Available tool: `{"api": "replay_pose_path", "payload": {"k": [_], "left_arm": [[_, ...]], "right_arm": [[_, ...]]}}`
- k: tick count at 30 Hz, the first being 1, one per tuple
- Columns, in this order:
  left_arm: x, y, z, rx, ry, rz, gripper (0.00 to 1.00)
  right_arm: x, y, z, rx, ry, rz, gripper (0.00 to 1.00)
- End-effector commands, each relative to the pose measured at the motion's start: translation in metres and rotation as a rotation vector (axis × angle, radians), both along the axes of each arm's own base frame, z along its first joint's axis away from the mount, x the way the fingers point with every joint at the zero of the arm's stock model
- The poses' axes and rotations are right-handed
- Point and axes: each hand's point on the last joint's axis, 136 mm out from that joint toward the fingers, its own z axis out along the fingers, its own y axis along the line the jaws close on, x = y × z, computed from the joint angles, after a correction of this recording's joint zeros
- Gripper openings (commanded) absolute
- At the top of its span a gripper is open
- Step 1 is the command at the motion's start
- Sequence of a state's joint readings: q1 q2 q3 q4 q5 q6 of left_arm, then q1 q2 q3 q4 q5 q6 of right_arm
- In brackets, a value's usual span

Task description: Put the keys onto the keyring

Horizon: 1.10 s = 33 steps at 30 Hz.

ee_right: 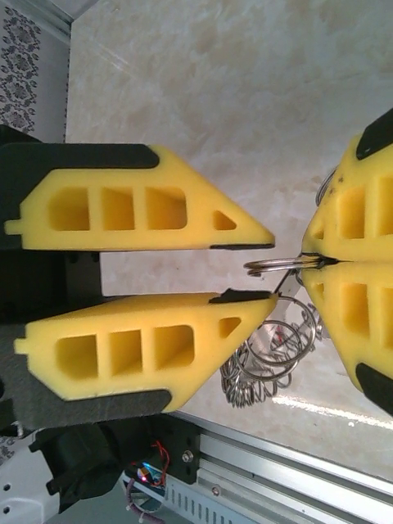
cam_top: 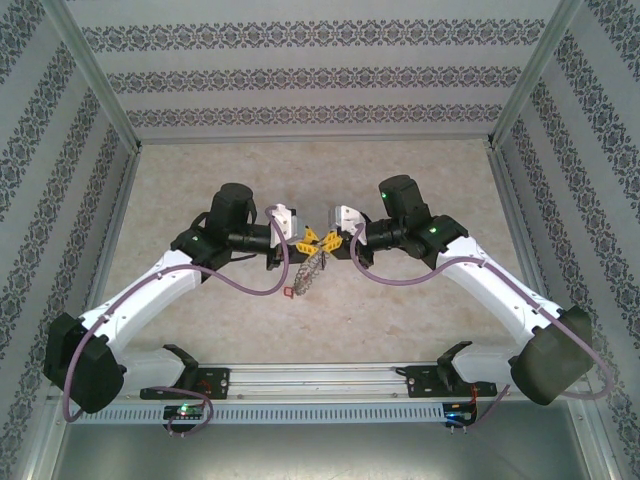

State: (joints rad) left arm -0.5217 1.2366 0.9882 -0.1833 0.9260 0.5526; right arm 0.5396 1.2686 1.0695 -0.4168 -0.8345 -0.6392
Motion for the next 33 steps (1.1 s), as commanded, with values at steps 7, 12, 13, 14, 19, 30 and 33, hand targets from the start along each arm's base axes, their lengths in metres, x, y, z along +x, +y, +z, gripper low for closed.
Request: {"api": "replay_pose_path", "payload": {"k": [7, 12, 13, 14, 19, 30, 33], "left_arm": [[-0.003, 0.001, 0.0, 0.036, -0.01, -0.038, 0.23], [-0.002, 0.001, -0.002, 0.045, 0.002, -0.038, 0.22], [-0.002, 0.0, -0.001, 0.042, 0.002, -0.038, 0.21], [-0.001, 0.0, 0.0, 0.039, 0.002, -0.035, 0.21], [0.002, 0.0, -0.002, 0.048, 0.017, -0.02, 0.1], [0.006, -0.002, 0.015, -0.065, -0.013, 0.02, 0.0], [0.001, -0.005, 0.024, -0.129, -0.028, -0.006, 0.0]], "right_arm": [[-0.002, 0.01, 0.017, -0.002, -0.08, 0.04, 0.0], [-0.003, 0.012, 0.017, -0.016, -0.091, 0.037, 0.0], [-0.002, 0.012, 0.016, -0.022, -0.092, 0.035, 0.0], [-0.003, 0.012, 0.016, -0.025, -0.094, 0.038, 0.0], [-0.003, 0.014, 0.014, -0.043, -0.107, 0.038, 0.0], [-0.002, -0.001, 0.026, 0.066, -0.073, 0.02, 0.17], [-0.004, -0.006, 0.026, 0.076, -0.063, 0.014, 0.18]]}}
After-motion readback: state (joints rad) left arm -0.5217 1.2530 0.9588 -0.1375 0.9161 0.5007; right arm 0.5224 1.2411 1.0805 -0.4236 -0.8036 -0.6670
